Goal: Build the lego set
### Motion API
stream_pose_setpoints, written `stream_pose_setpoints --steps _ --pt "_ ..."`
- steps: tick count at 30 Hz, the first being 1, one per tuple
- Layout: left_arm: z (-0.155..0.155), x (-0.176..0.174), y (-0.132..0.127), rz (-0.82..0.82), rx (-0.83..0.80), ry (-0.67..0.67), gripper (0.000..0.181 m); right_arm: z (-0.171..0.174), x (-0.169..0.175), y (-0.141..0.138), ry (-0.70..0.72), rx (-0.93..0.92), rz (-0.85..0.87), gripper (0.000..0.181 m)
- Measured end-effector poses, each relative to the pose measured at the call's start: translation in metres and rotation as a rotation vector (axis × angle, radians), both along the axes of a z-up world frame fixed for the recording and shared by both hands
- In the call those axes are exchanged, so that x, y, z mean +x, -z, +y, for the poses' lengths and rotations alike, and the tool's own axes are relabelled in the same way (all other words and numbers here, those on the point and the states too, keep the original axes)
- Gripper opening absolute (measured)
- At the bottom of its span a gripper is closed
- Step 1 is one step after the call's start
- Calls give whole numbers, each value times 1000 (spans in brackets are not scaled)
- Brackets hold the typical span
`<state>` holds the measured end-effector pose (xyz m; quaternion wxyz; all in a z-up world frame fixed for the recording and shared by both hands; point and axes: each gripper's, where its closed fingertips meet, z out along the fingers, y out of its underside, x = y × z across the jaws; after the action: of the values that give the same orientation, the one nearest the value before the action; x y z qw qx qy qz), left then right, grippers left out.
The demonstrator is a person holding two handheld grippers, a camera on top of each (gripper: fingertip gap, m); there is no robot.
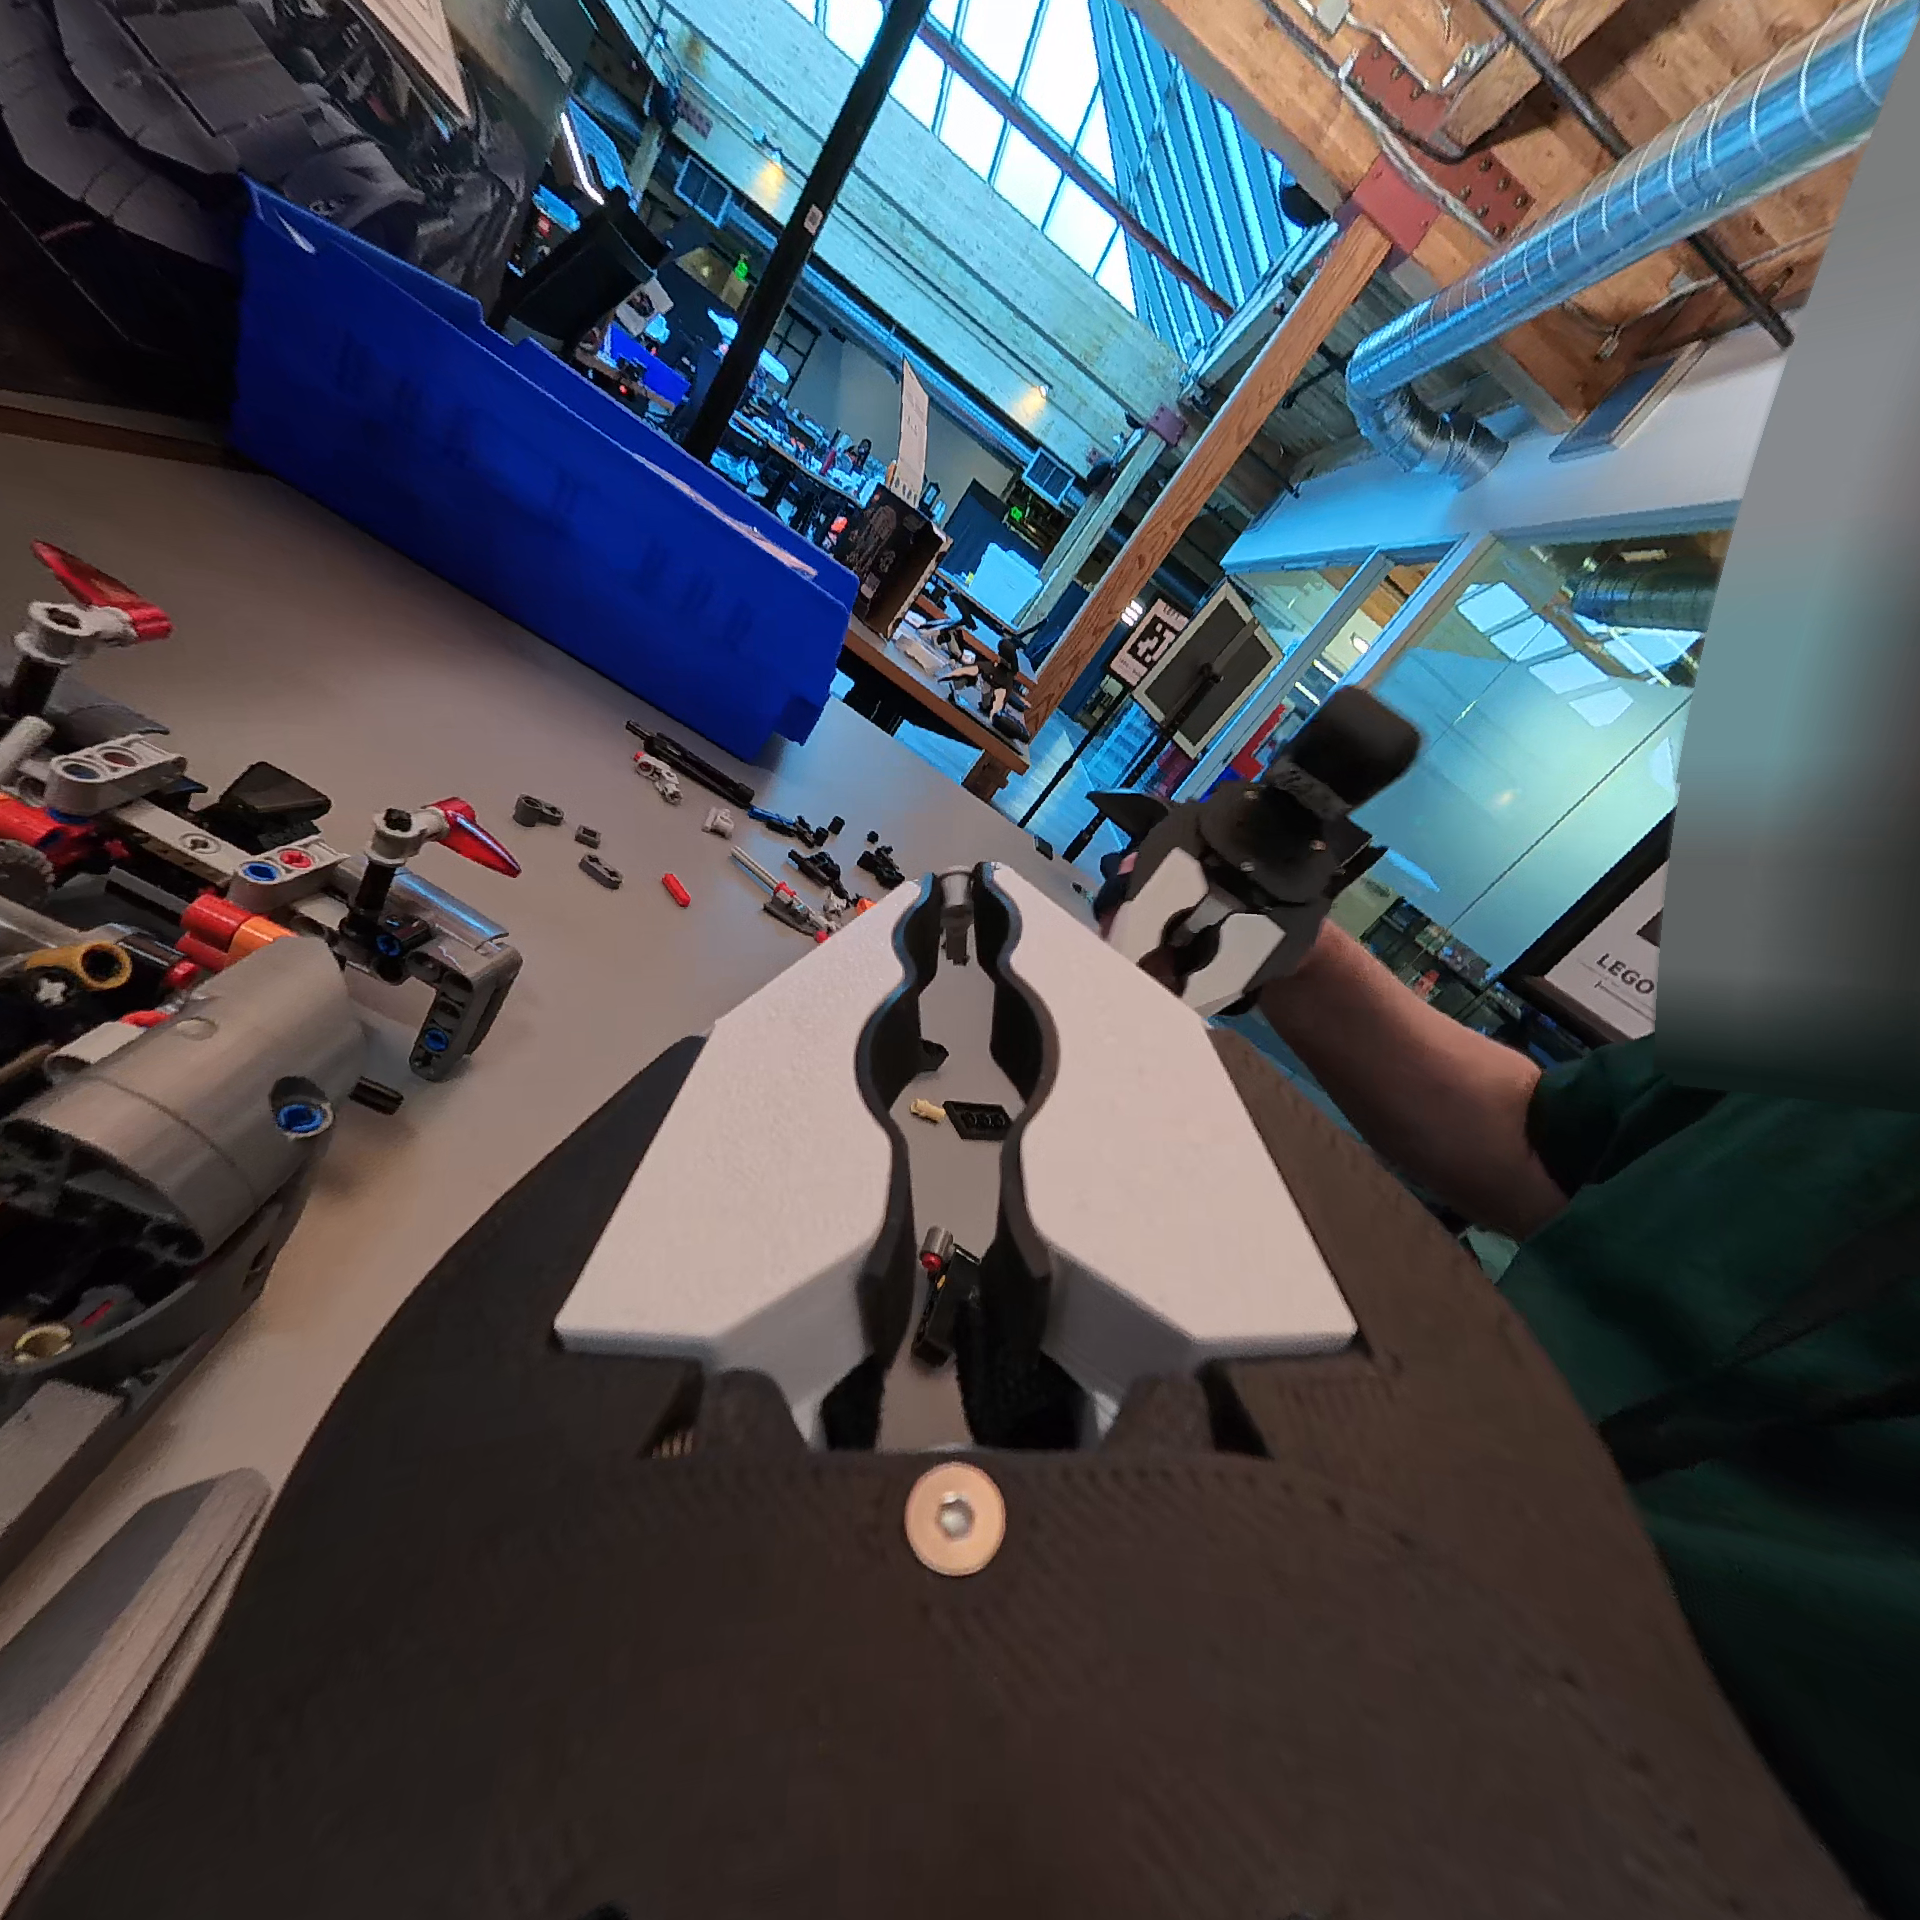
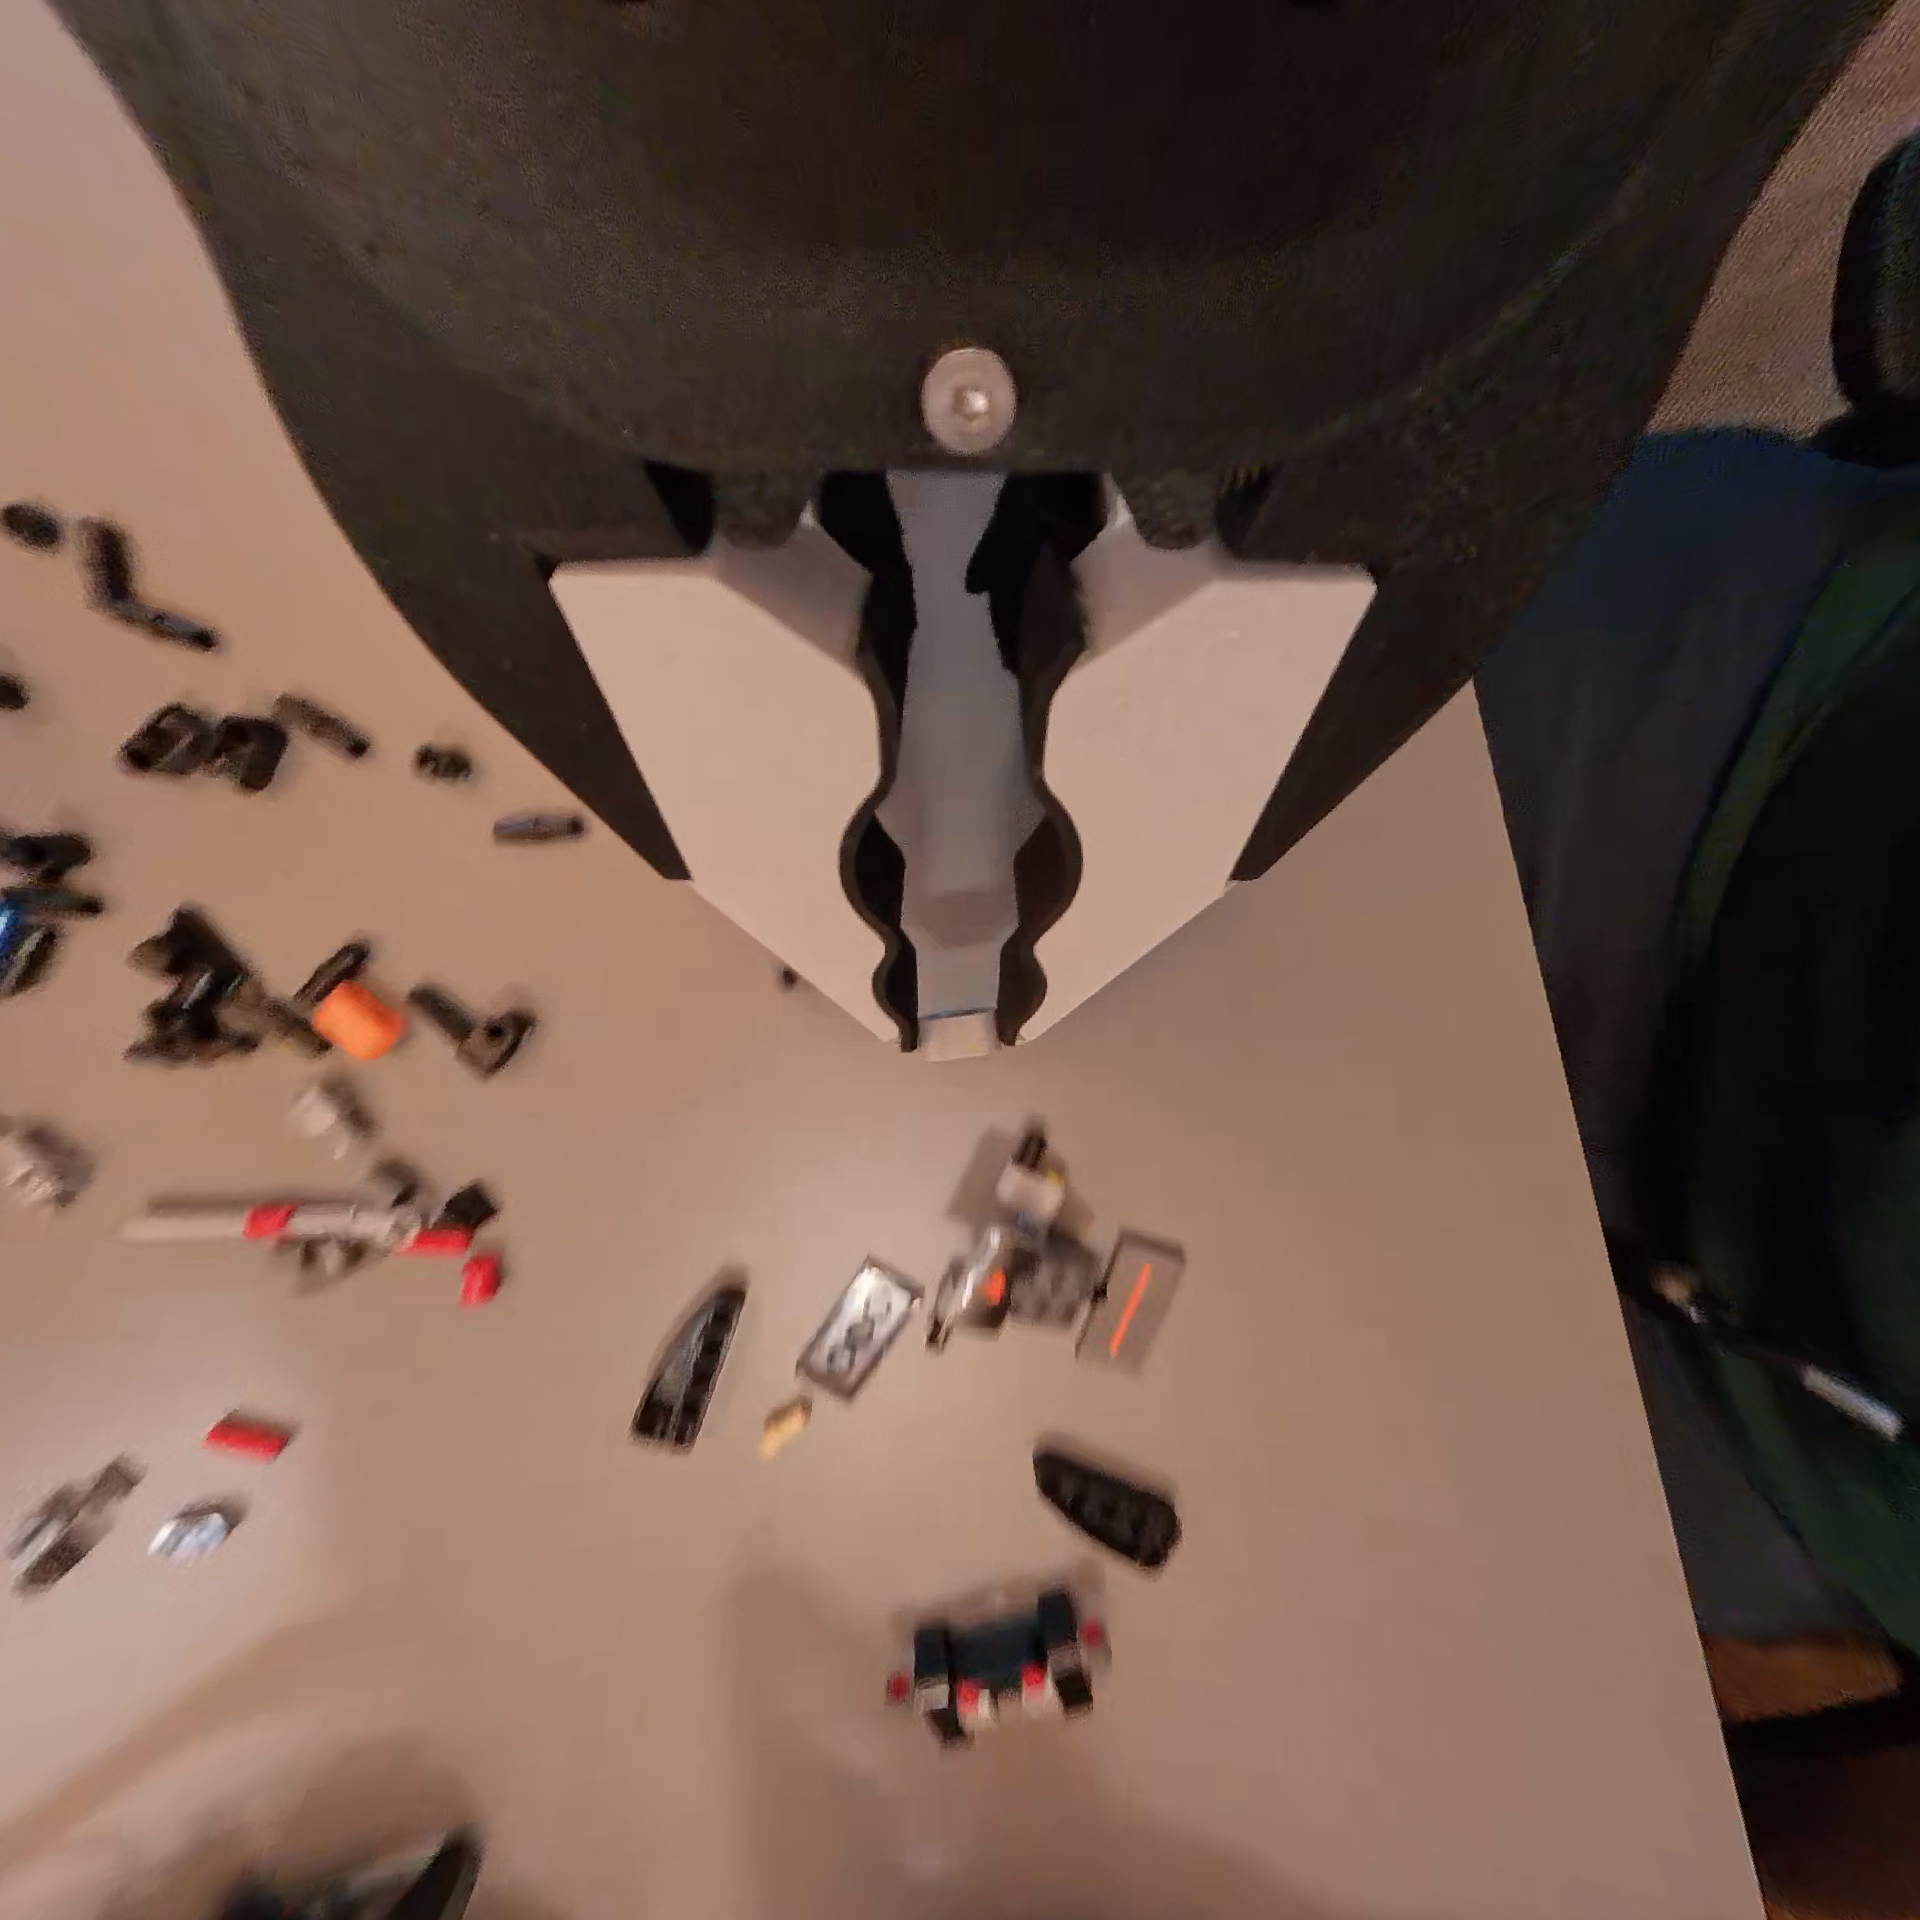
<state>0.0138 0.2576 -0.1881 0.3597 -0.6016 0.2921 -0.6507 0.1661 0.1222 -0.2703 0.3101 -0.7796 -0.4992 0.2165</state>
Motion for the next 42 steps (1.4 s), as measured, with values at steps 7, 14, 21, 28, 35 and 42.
stream_pose_setpoints --steps 7,14,21,28,35,42 --pt "7 -8 -7 -69 -46 -36 3 66 -80 -52 60 301 68 13" --pt "13 -14 -12 -136 -107 -70 3 121 -129 -67 116 471 102 14" --pt "19 -20 -15 -178 -143 -106 3 139 -148 -78 132 559 111 13" --pt "21 -22 -15 -192 -155 -122 3 140 -154 -78 143 622 63 13" --pt "23 -24 -16 -206 -164 -128 3 144 -156 -79 178 667 9 13" --pt "26 -28 -17 -218 -169 -157 3 146 -159 -82 203 735 -47 13"
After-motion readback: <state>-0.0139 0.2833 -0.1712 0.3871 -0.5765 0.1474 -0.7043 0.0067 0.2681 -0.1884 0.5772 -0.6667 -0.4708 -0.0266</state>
